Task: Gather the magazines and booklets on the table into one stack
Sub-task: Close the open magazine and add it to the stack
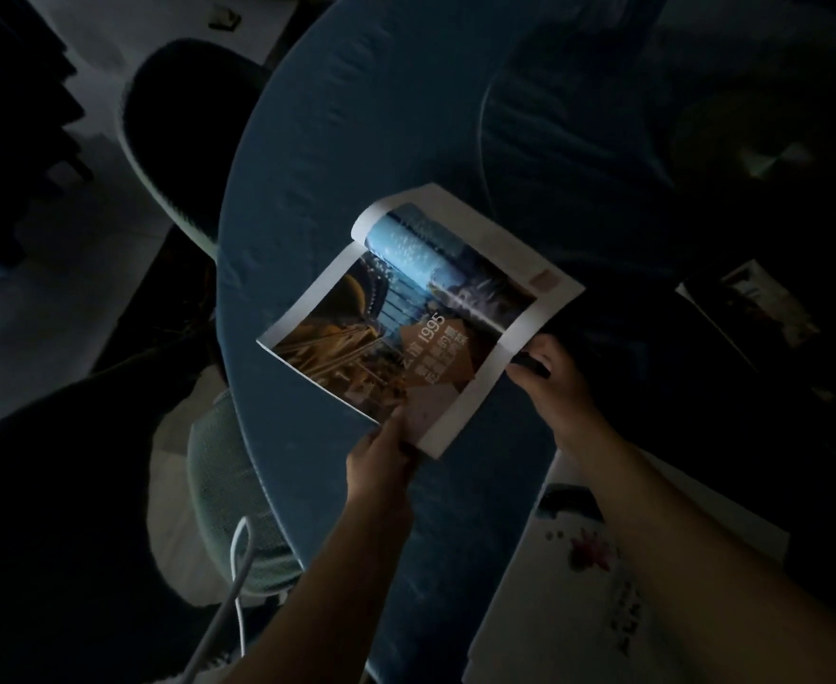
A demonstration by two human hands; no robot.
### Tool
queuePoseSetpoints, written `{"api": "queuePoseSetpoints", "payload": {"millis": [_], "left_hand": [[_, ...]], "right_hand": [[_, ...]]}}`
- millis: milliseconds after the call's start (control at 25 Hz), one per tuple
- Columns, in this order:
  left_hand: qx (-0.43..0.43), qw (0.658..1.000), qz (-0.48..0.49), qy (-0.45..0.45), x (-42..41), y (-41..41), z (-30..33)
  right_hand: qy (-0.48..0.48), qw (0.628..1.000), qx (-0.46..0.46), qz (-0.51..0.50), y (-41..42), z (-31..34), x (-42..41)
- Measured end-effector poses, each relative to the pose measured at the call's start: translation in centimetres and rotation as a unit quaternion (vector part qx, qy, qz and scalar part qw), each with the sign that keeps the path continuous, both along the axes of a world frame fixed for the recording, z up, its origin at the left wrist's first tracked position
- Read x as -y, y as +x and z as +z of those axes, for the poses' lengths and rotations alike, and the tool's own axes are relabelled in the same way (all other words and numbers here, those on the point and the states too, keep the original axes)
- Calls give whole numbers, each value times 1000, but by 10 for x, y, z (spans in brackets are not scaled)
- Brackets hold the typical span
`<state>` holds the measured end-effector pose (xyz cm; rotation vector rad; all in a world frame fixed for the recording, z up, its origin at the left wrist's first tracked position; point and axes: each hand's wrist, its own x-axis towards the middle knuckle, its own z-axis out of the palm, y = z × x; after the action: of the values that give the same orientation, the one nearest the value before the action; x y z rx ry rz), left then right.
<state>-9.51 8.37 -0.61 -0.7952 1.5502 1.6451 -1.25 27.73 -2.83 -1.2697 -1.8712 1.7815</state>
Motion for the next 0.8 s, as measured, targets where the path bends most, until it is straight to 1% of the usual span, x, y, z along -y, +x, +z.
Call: {"api": "queuePoseSetpoints", "payload": {"millis": [40, 80, 120, 160, 240, 280, 320, 400, 440, 520, 560, 640, 680, 720, 800], "left_hand": [[-33, 999, -30, -26, 0, 0, 1], [-92, 991, -69, -72, 1, -1, 3], [-170, 971, -111, -124, 2, -2, 9], [-251, 944, -143, -157, 3, -4, 19], [-376, 895, -171, -170, 4, -10, 45], [-422, 871, -182, -171, 5, -13, 58], [-463, 847, -199, -172, 7, -17, 68], [-534, 793, -238, -170, 7, -20, 89], [-557, 772, -262, -157, 6, -19, 99], [-566, 757, -304, -117, 0, -10, 109], [-570, 751, -315, -107, -3, -3, 110], [-587, 735, -321, -110, -9, 14, 106], [-588, 730, -330, -111, -12, 22, 99], [-580, 730, -342, -115, -17, 31, 91], [-562, 726, -375, -130, -25, 49, 73]], "right_hand": [[-2, 1000, -7, 28, 4, 2, 6], [-10, 998, -16, 52, 7, 4, 13], [-23, 997, -22, 69, 11, 7, 21], [-32, 996, -23, 75, 15, 8, 29], [-51, 996, -22, 76, 23, 13, 46], [-86, 993, -36, 74, 26, 16, 58], [-142, 987, -56, 58, 29, 17, 71], [-279, 955, -100, -1, 35, 14, 97], [-341, 932, -125, -22, 37, 13, 111], [-439, 882, -169, -37, 44, 12, 134], [-471, 860, -190, -55, 49, 13, 141], [-504, 826, -232, -105, 60, 12, 142], [-507, 817, -242, -130, 65, 11, 139], [-500, 819, -236, -152, 72, 8, 135], [-480, 840, -190, -165, 84, 4, 122]]}}
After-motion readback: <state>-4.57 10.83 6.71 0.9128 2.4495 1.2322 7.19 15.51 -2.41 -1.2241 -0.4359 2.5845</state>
